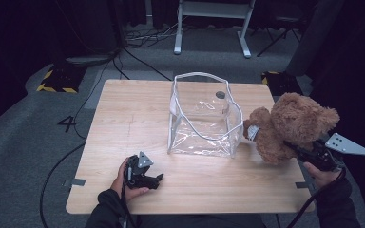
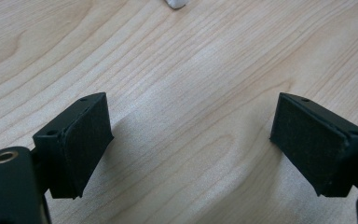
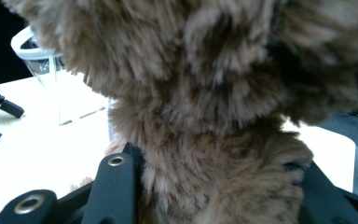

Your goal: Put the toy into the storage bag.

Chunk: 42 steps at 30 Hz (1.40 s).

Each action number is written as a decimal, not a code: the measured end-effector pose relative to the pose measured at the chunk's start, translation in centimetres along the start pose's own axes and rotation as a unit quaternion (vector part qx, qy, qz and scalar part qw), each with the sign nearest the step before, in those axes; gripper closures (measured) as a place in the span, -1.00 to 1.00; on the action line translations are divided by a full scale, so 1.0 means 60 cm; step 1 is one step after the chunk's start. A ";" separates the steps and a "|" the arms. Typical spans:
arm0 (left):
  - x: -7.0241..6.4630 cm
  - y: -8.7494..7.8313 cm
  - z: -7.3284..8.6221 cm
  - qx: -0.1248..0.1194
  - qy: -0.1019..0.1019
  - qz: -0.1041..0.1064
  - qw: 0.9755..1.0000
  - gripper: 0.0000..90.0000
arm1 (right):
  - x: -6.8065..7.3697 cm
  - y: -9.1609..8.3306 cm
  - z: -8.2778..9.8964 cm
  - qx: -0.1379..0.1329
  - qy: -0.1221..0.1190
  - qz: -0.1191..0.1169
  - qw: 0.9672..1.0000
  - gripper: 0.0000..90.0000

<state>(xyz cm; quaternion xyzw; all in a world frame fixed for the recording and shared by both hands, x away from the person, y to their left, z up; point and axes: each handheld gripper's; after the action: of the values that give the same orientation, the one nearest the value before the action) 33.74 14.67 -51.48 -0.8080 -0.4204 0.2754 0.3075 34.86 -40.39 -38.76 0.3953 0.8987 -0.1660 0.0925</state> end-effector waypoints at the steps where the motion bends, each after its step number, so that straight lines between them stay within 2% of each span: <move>1: 0.000 0.000 0.000 0.000 0.000 0.000 1.000 -0.72 | 0.000 0.000 0.000 0.000 0.000 0.000 1.000 0.27; 4: 0.000 0.000 0.000 0.000 0.000 -0.001 1.000 -0.72 | -0.004 0.002 -0.014 -0.004 -0.011 0.006 1.000 0.27; 22: 0.000 0.000 0.000 0.000 -0.001 -0.001 1.000 -0.72 | -0.023 0.008 -0.063 -0.019 -0.018 0.025 0.999 0.27; 28: 0.000 0.000 0.000 0.001 0.000 -0.001 1.000 -0.72 | -0.031 0.008 -0.085 -0.032 -0.021 0.035 0.999 0.28; 42: 0.000 0.000 -0.001 0.000 0.001 -0.001 1.000 -0.72 | -0.043 0.007 -0.138 -0.046 -0.040 0.052 0.997 0.27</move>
<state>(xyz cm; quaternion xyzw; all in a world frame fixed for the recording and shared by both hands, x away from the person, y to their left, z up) 33.77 14.66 -51.47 -0.8077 -0.4210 0.2746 0.3082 36.62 -38.80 -30.43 0.4298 0.8792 -0.1355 0.1549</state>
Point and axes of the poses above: each handheld gripper's, and its own axes: y roughly forward along the jaws, z roughly out of its underside, x roughly to its left, and after that the axes turned 14 degrees about -y, right-handed
